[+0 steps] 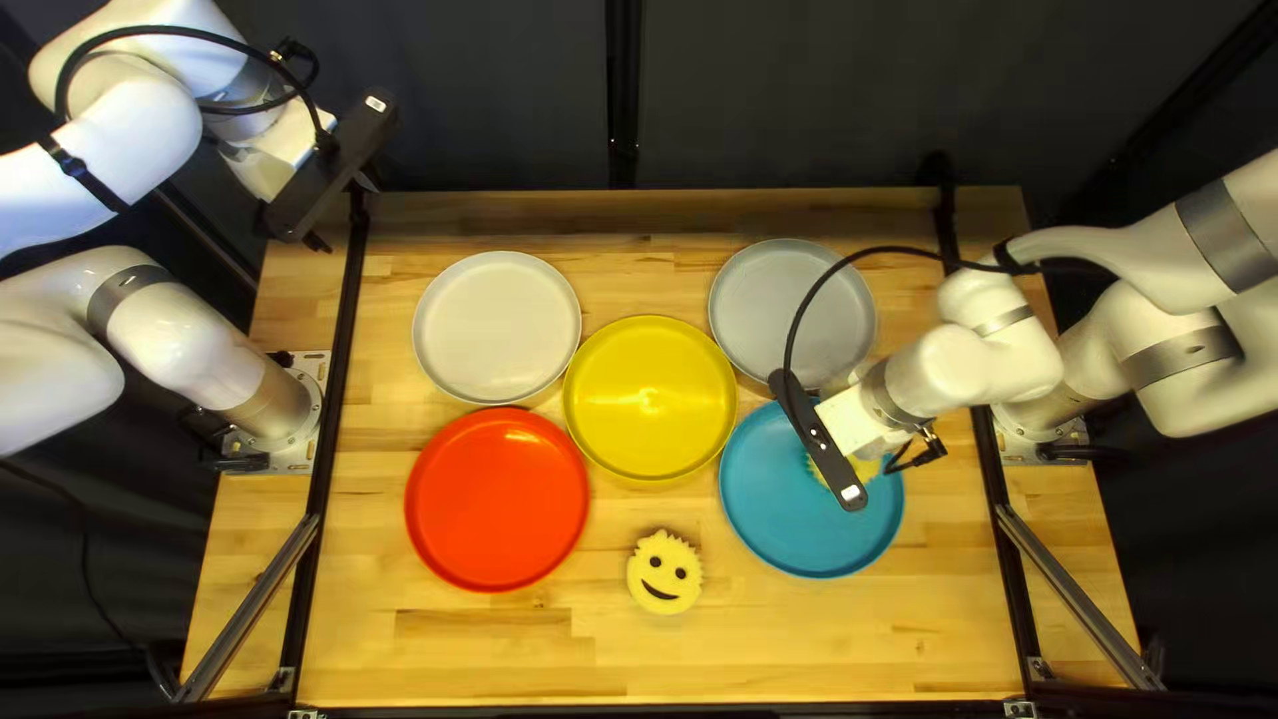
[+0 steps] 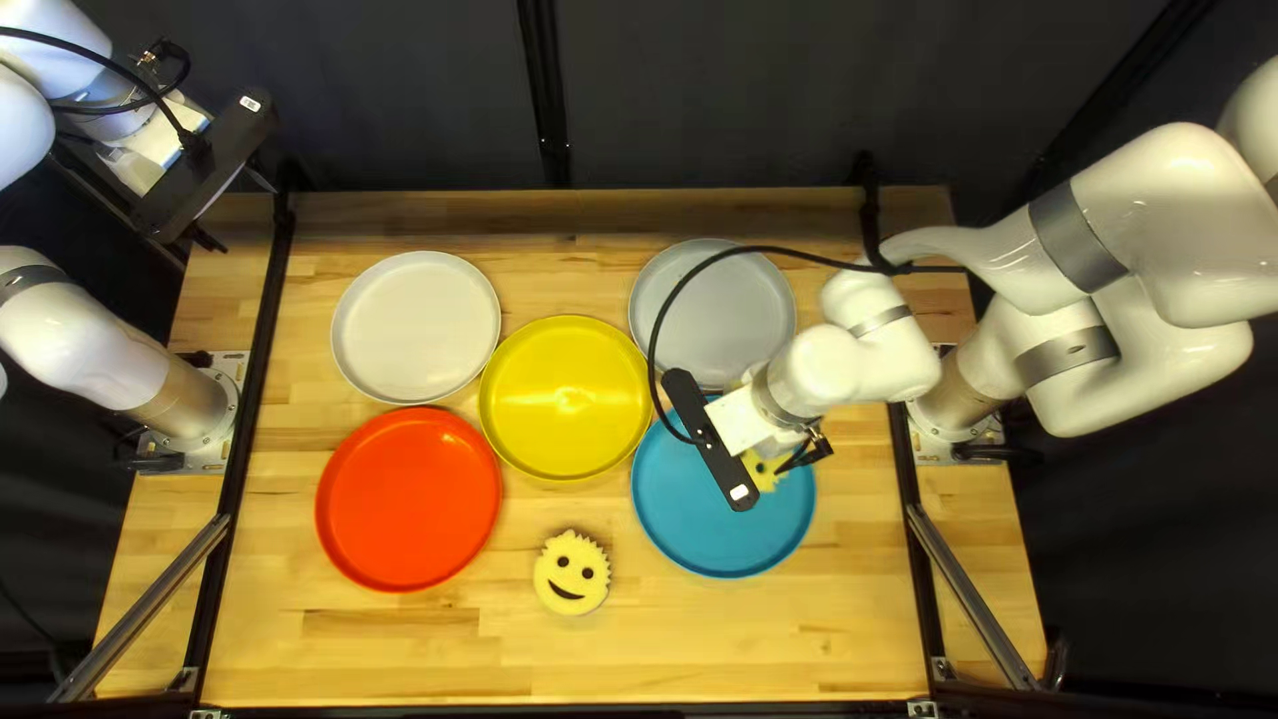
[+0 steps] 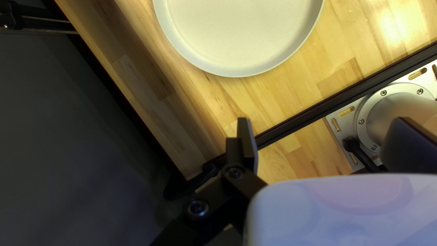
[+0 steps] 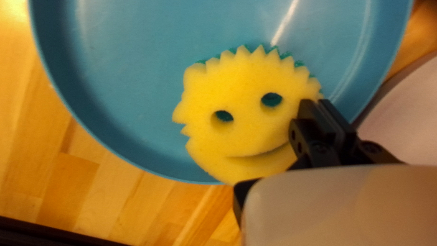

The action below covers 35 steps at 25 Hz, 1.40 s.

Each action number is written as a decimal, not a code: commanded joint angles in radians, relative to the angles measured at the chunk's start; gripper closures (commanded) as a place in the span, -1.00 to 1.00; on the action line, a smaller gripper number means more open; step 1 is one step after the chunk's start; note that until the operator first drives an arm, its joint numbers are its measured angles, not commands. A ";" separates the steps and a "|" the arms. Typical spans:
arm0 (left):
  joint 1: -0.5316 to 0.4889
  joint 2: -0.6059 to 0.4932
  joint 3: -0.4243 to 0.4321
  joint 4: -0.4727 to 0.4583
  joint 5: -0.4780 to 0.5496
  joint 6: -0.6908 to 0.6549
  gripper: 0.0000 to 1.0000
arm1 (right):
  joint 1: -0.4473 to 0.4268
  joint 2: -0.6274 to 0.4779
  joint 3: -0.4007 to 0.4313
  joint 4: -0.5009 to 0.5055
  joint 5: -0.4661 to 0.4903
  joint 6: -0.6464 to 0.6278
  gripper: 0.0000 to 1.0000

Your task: Pick up sponge and scrub the plate

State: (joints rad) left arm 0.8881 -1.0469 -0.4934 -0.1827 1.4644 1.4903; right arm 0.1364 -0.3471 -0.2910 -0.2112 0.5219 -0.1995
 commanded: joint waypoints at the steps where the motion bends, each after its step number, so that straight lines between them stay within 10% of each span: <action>1: 0.000 0.000 0.000 0.000 0.000 0.000 -1.00 | -0.034 0.049 -0.026 -0.002 -0.036 -0.038 1.00; 20: 0.000 0.000 0.000 0.000 0.000 0.000 -1.00 | 0.297 0.068 -0.059 -0.058 0.056 0.270 1.00; 35: 0.000 0.000 0.000 0.000 0.000 0.000 -1.00 | 0.015 0.142 -0.098 0.058 0.003 -0.033 1.00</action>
State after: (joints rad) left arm 0.8881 -1.0469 -0.4934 -0.1827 1.4644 1.4903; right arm 0.1839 -0.2267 -0.3731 -0.1768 0.5334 -0.1948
